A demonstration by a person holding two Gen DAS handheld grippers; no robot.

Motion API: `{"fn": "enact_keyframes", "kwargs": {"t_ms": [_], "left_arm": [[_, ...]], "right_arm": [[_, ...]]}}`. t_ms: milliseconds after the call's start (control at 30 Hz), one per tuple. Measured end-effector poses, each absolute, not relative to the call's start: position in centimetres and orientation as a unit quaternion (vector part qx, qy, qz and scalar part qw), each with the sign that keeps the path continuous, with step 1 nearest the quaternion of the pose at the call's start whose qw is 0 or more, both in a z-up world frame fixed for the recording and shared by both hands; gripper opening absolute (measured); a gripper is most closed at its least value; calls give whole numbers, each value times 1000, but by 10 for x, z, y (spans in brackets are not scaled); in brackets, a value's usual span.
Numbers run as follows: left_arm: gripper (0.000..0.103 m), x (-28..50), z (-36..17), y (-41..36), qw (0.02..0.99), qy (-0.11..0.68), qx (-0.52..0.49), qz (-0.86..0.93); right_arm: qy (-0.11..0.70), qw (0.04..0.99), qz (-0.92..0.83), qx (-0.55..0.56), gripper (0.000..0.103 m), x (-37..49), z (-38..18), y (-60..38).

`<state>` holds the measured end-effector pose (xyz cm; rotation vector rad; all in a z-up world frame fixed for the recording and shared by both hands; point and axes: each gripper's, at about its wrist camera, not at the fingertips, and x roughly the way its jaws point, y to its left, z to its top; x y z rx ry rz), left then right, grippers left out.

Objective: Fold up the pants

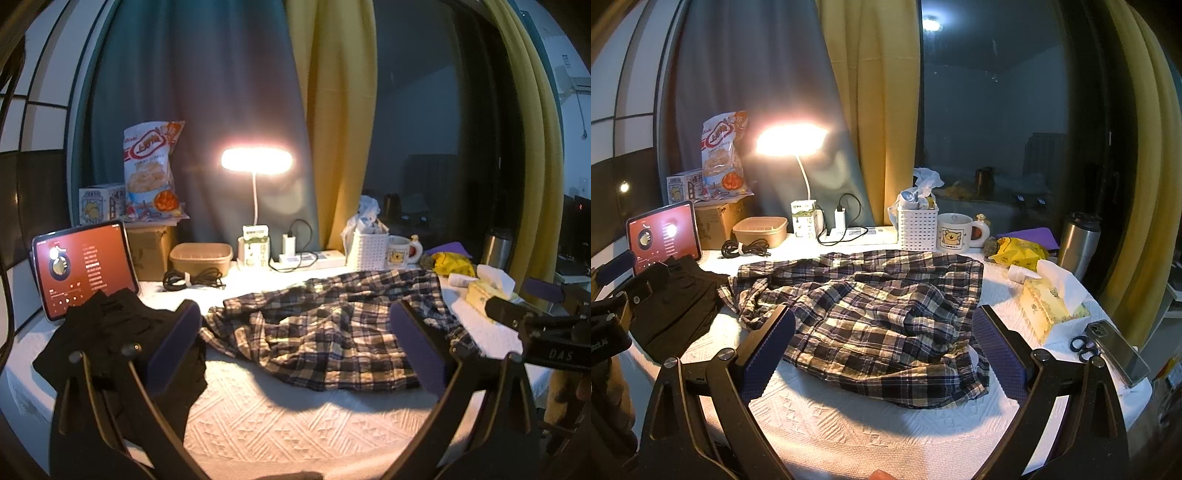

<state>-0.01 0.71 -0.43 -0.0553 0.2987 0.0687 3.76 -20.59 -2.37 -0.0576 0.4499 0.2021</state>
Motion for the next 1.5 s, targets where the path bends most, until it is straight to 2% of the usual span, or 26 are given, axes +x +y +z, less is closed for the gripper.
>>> {"fn": "enact_keyframes", "kwargs": {"t_ms": [967,1500], "left_arm": [[103,2,-7,9,988,147,-23,33],[103,85,-41,29,973,227,-21,40]], "right_arm": [[223,969,100,-32,98,39,-24,-203],[278,958,70,-31,98,117,-53,-216]]}}
